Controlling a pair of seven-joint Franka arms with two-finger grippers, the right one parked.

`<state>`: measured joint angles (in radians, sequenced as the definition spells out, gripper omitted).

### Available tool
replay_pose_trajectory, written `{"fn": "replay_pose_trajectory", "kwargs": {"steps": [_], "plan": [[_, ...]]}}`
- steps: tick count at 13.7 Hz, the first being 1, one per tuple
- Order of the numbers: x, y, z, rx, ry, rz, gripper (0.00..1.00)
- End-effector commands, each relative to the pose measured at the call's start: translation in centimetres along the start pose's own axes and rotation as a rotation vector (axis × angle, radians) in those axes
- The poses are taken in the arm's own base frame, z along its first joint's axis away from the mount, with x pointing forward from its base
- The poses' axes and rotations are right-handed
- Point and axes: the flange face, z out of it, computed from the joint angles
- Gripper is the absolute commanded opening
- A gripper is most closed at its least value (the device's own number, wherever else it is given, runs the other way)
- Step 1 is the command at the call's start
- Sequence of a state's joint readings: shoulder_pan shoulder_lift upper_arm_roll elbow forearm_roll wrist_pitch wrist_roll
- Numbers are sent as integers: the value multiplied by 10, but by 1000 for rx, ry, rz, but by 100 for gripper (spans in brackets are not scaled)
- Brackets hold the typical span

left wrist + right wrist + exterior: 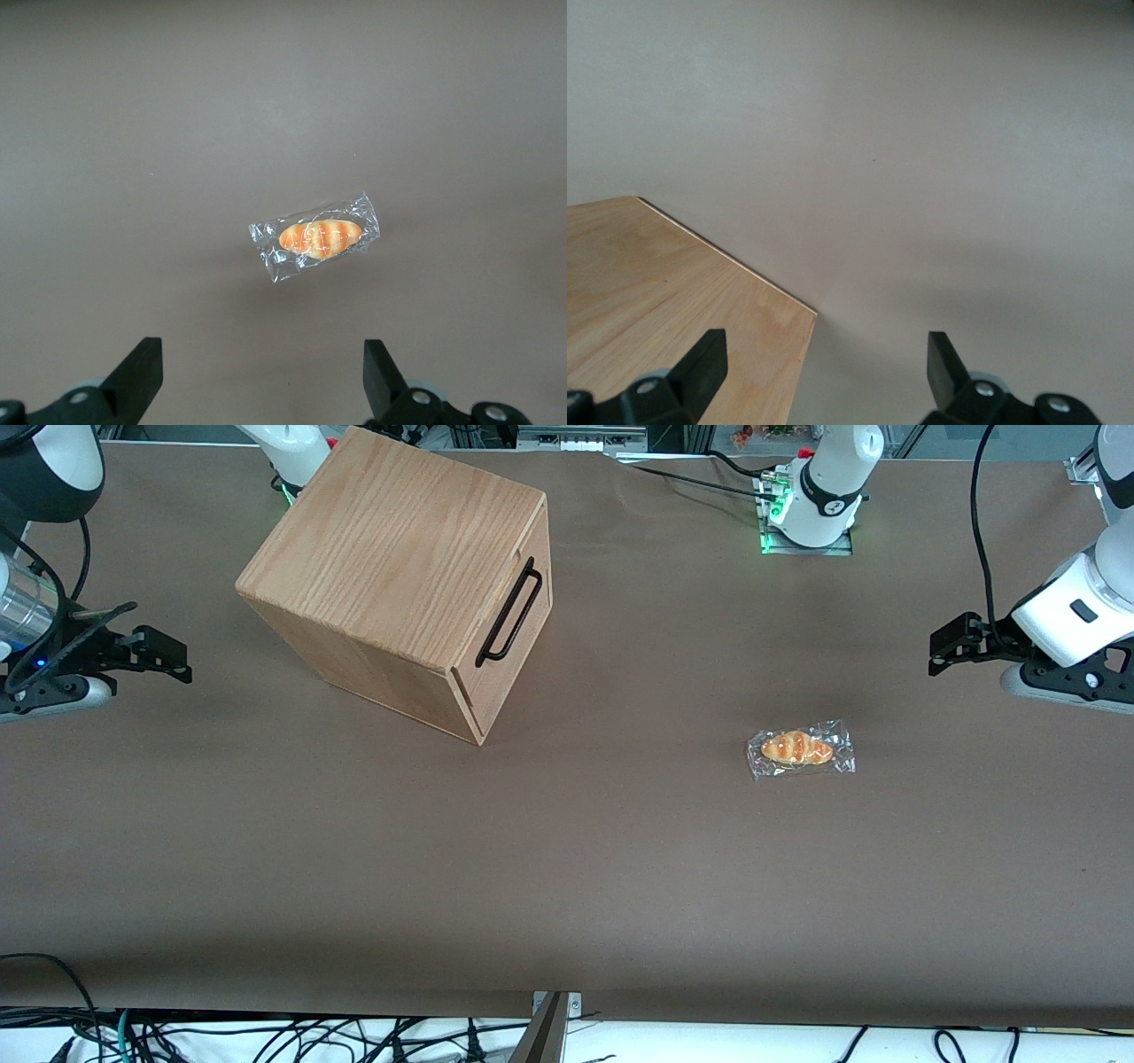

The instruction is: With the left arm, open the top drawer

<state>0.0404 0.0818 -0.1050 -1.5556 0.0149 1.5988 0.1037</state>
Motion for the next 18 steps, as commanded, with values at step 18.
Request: {"fn": "replay_pose_trajectory", "kwargs": {"steps": [18], "plan": [[31, 85, 93, -225, -224, 83, 100]]}}
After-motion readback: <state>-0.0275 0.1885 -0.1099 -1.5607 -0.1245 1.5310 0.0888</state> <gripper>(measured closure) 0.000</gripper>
